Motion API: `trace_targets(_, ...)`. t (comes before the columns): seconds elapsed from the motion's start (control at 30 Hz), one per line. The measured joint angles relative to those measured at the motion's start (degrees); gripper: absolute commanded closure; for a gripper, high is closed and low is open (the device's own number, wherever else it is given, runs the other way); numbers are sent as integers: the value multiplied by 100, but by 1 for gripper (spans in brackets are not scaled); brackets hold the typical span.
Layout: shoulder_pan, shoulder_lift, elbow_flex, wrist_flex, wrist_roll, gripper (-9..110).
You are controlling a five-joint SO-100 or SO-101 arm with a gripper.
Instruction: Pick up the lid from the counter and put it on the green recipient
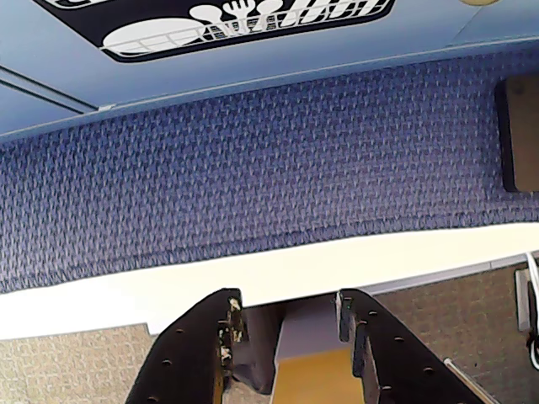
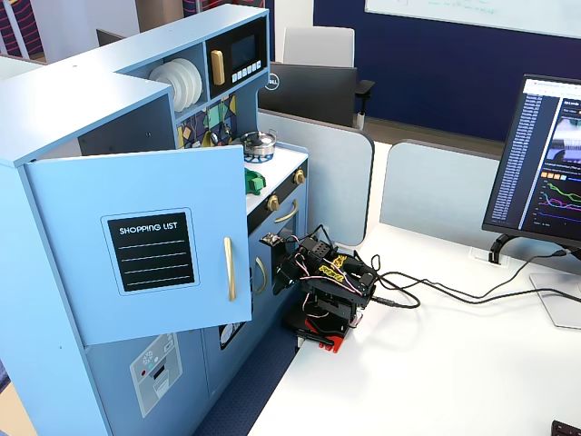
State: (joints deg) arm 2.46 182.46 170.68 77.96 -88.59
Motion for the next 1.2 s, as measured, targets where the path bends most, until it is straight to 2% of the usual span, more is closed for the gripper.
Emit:
trace_targets(0.57,615,-79,-26,-229,114,101)
trace_targets(0.8,1415,-1195,-1380,-1731,0,101)
trace_targets(1.07,2549,-1995,-2329,-3612,-905,101)
trace_targets(1.1,2654,-2057,-2435,-3744,-993,100)
trace_targets(1.2,2909,-2215,-2672,-4052,-1204,83)
